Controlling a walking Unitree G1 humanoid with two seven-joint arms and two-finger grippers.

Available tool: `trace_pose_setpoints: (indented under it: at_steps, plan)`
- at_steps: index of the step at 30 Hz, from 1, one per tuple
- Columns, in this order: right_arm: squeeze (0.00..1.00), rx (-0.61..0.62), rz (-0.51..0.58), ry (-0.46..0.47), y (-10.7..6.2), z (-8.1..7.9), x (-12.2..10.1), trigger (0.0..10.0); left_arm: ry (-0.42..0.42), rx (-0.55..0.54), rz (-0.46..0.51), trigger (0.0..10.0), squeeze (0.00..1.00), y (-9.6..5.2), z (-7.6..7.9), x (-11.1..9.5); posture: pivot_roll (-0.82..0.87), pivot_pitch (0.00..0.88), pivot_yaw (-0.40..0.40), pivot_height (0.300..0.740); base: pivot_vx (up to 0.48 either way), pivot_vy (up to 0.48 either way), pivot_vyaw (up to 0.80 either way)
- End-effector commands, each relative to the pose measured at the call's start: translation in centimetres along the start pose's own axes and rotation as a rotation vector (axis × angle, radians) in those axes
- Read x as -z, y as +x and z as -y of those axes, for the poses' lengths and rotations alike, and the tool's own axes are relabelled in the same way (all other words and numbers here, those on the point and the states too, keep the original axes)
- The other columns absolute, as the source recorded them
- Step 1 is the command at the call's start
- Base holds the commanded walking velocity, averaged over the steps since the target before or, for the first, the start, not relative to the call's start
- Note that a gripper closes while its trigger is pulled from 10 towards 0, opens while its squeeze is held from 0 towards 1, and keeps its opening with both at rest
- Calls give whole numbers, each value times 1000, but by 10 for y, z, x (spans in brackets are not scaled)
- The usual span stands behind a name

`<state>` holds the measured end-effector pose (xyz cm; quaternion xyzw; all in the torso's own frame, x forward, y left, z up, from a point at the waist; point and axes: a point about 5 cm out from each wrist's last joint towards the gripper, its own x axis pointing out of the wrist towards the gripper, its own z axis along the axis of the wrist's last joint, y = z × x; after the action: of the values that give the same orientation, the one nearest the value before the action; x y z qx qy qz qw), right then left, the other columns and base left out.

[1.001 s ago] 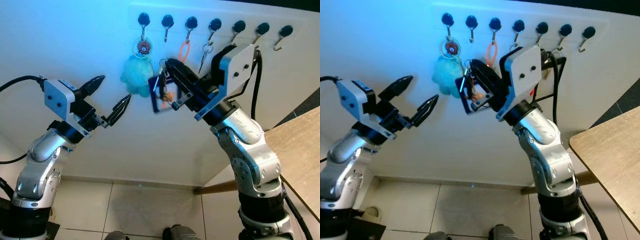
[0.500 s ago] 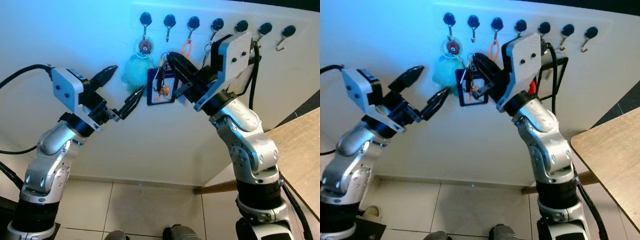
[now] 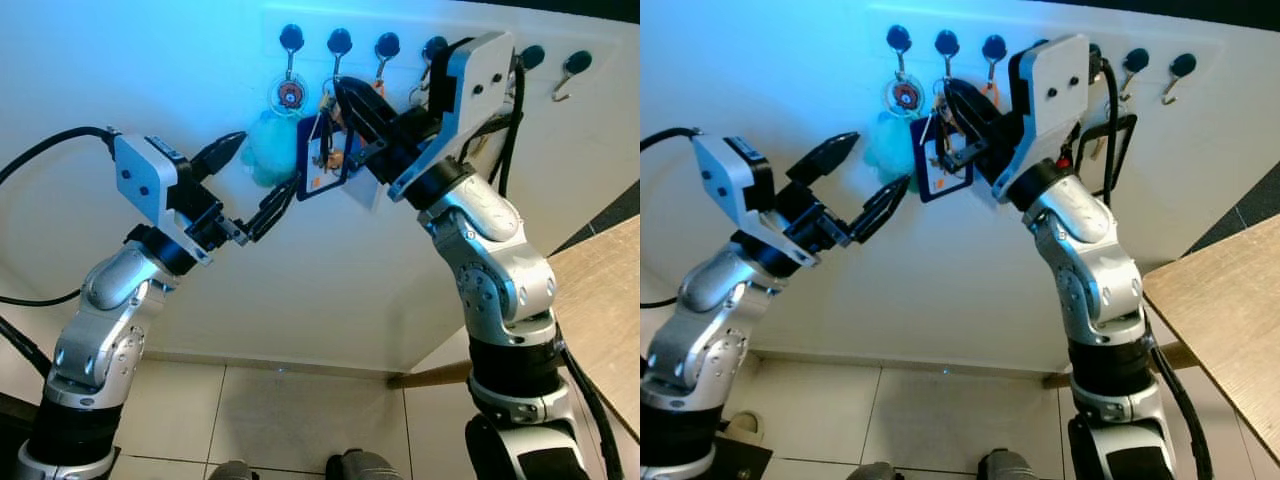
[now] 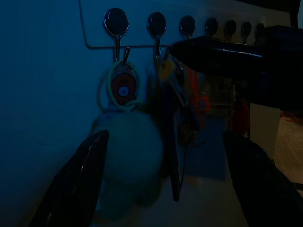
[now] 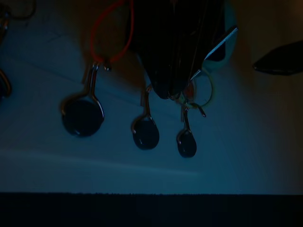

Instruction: Hang keys on a hook

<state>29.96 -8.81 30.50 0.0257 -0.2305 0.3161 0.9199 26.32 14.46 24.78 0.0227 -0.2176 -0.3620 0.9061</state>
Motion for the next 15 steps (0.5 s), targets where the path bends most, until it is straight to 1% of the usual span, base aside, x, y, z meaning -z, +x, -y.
trace_pose_setpoints:
  at_steps: [1,15]
  plan:
    - [0,1,27,7,0,2,-4,10000,-10,19,15,10000,0,3,6,-2,47,107,-69,740,0,0,0]
    - [0,-37,27,28,4,3,-8,10000,-15,29,10,10000,0,4,9,-2,45,119,-73,740,0,0,0]
